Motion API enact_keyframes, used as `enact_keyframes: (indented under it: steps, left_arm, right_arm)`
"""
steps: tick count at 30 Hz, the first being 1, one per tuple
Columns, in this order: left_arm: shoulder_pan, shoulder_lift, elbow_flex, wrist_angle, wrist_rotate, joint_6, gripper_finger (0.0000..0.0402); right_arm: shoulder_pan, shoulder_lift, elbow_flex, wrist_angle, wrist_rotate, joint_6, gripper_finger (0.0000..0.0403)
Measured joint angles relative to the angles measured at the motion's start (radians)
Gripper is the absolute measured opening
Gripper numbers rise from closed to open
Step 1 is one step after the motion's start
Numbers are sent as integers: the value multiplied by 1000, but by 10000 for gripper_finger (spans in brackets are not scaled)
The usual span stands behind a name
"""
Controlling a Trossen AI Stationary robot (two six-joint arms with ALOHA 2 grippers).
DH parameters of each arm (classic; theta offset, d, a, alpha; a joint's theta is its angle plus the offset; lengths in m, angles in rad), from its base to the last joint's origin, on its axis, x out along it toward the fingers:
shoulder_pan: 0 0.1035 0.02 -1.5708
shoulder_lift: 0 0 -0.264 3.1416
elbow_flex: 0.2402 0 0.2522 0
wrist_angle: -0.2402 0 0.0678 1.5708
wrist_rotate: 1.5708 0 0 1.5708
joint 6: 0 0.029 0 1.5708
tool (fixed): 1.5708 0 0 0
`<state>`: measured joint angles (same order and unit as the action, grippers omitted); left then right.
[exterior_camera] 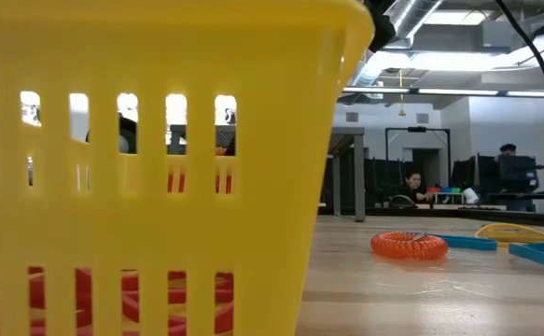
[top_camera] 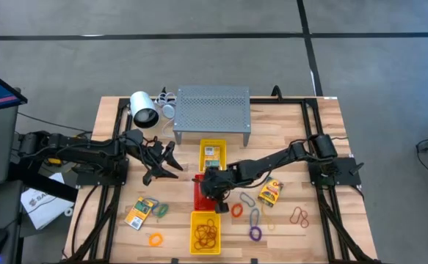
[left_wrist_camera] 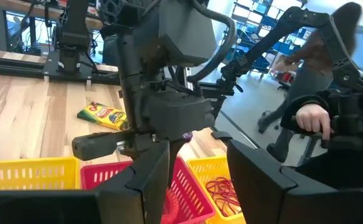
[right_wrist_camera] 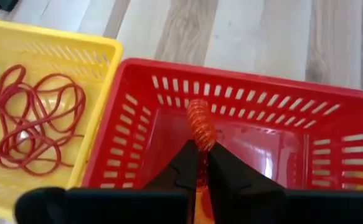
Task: Pick & Place Office Desk Supplies
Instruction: Put the orange spring rubber band into the red bin
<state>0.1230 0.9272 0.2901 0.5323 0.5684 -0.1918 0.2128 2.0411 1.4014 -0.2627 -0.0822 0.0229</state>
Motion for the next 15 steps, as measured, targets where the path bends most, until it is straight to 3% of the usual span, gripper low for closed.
enact_keyframes:
  steps: [7,15]
  left_arm:
    - [0,0,0,0,0,0,158]
    - [0,0,0,0,0,0,158]
  right_arm:
    - [0,0,0,-48,0,4,18]
    - [-4,0,-1,-52,0,4,55]
